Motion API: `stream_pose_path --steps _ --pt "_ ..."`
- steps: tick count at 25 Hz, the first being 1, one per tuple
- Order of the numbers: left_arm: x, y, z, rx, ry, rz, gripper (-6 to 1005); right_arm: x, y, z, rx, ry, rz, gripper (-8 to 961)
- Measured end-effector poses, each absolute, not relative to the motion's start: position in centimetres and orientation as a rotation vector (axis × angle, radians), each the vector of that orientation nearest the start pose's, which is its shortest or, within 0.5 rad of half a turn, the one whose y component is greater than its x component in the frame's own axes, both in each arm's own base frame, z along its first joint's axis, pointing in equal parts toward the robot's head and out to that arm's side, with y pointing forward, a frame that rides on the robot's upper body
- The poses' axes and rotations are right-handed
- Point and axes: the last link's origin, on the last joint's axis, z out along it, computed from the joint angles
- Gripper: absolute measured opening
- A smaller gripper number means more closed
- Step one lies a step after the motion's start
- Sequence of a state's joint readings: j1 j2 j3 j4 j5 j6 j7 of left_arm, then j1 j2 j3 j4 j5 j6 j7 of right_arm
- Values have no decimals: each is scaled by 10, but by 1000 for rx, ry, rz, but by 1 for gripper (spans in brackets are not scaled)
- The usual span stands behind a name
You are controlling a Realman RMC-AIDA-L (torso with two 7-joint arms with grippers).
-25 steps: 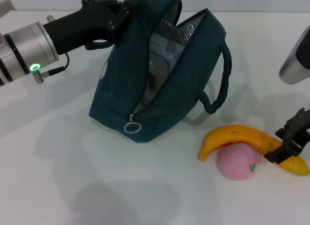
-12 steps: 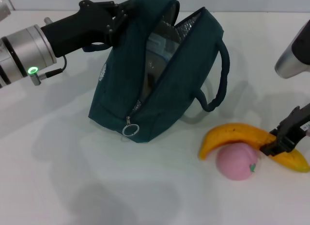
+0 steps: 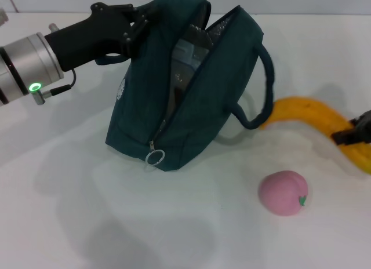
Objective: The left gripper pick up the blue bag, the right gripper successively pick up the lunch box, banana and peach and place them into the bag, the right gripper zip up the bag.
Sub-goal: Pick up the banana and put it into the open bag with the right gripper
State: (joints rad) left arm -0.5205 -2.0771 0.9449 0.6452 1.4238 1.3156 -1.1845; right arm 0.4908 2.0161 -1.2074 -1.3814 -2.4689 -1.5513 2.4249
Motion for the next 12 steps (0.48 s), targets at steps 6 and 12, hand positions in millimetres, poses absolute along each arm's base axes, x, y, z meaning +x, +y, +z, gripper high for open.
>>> stream_pose_path --steps 6,12 --pt "-217 364 18 -2414 -342 -1036 42 236 348 79 -2405 1038 -101 420" --pt "-213 357 24 -2434 -302 -1104 42 246 351 95 -2299 1048 44 420"
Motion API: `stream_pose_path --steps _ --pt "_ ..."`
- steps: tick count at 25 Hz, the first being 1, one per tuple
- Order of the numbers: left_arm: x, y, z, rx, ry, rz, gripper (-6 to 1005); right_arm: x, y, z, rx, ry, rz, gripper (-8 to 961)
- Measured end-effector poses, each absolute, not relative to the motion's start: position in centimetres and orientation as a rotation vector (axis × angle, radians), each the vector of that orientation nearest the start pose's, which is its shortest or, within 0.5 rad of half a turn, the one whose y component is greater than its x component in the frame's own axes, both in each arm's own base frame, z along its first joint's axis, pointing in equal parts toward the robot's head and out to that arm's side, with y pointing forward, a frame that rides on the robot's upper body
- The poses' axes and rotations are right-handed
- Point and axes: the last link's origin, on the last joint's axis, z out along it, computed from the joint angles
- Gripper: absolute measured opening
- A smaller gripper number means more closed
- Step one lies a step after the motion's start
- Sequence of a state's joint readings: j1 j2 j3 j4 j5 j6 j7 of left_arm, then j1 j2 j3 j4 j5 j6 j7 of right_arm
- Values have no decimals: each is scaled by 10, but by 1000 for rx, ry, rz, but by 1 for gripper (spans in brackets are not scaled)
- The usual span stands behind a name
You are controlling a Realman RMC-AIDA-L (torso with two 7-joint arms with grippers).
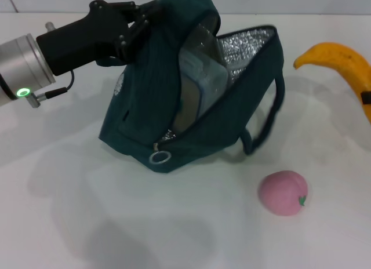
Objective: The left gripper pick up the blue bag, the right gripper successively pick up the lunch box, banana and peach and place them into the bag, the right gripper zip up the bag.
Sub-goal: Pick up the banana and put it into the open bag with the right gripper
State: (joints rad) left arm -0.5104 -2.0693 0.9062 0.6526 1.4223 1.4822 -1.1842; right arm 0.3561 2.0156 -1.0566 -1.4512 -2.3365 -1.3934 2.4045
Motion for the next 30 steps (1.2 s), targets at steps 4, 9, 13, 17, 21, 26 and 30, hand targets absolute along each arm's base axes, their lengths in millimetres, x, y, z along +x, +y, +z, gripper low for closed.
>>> stream_pose_path --steps 4,9,13,17,21,26,30 --pt "-212 355 24 -2444 -296 -1122 42 244 356 99 -2272 1011 82 421" --pt "-210 353 25 -2455 -288 -1137 42 220 367 96 -2330 788 211 421" --pt "-212 353 24 -2453 -299 -1133 42 186 367 88 -2451 515 260 422" --pt "-213 354 25 -2451 -302 -1129 42 153 367 82 -2559 326 189 422" --pt "-211 356 25 -2454 -297 -1123 42 115 368 85 -2651 139 75 422" --pt "-211 357 24 -2453 -298 -1114 42 69 379 84 -2704 -29 -113 423" --pt "-210 358 25 -2451 -297 -1116 42 54 379 74 -2765 -81 -312 423"
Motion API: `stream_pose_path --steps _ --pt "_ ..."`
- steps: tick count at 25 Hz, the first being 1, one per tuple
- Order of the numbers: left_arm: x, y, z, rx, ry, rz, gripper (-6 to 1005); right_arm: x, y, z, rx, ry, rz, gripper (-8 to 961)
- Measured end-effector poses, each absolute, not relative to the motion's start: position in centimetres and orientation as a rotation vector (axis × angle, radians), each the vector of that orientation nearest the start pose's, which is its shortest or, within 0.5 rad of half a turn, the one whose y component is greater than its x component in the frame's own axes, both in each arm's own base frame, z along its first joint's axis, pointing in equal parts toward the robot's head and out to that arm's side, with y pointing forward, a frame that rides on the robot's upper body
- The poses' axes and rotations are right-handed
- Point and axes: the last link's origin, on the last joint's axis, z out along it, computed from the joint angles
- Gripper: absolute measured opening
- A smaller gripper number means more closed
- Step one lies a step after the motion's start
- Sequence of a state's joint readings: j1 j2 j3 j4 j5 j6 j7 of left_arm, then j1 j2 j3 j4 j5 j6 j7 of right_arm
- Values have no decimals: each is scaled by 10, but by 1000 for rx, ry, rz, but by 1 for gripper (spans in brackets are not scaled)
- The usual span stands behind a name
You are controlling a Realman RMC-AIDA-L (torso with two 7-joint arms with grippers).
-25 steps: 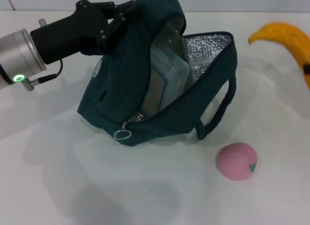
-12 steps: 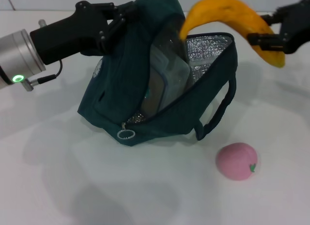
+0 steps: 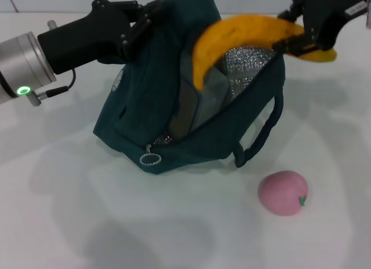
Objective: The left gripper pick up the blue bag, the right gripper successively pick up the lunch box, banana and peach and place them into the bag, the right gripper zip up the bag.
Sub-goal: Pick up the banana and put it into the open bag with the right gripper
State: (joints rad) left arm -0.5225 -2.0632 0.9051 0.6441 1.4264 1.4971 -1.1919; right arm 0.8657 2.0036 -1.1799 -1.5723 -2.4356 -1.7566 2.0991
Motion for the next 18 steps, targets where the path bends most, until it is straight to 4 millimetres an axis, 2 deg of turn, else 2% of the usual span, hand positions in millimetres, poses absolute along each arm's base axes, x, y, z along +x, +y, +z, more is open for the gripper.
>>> stream_pose_path --steps 7,18 --pt "-210 358 25 -2448 -297 -1120 42 39 379 53 -2809 -185 -453 424" --pt "-208 358 23 -2450 -296 -1126 42 7 392 26 -2860 -236 -443 425"
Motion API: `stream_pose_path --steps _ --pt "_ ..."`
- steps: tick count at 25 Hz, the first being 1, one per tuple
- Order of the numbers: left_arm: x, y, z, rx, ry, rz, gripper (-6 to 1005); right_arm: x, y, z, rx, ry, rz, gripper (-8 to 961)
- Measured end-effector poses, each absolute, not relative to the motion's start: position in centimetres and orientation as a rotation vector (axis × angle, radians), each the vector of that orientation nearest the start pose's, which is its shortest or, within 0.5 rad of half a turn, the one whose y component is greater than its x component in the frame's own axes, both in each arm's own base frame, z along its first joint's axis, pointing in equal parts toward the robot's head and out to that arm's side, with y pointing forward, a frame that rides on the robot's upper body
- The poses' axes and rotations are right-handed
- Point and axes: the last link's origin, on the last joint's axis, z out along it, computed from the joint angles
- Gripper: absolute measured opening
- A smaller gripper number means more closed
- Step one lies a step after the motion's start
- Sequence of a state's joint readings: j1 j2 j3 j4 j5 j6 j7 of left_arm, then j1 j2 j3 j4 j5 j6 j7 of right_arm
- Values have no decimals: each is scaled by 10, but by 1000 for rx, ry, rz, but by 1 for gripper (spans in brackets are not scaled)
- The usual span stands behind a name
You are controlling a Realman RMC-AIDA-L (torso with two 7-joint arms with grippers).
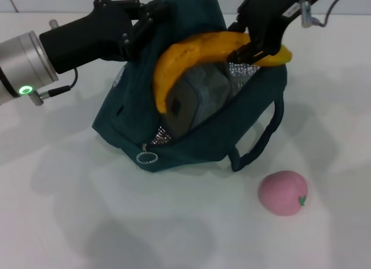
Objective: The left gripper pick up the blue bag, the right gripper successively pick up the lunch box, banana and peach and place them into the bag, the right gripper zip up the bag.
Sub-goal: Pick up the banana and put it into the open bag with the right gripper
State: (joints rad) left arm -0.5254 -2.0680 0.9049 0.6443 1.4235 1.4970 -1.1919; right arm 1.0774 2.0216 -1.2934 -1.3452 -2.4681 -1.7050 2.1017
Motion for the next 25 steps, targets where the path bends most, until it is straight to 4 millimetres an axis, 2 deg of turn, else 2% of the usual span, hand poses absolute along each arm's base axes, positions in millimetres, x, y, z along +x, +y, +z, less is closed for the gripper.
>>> stream_pose_path --steps 10,20,25 --pt "-208 357 22 -2449 -299 -1129 42 7 397 15 -2895 -168 -463 442" --pt "-211 357 24 -2449 -303 -1120 42 11 408 27 -2798 -137 -323 603" --pt "-210 357 24 -2451 -298 -1117 42 14 408 38 -2773 -115 -181 602"
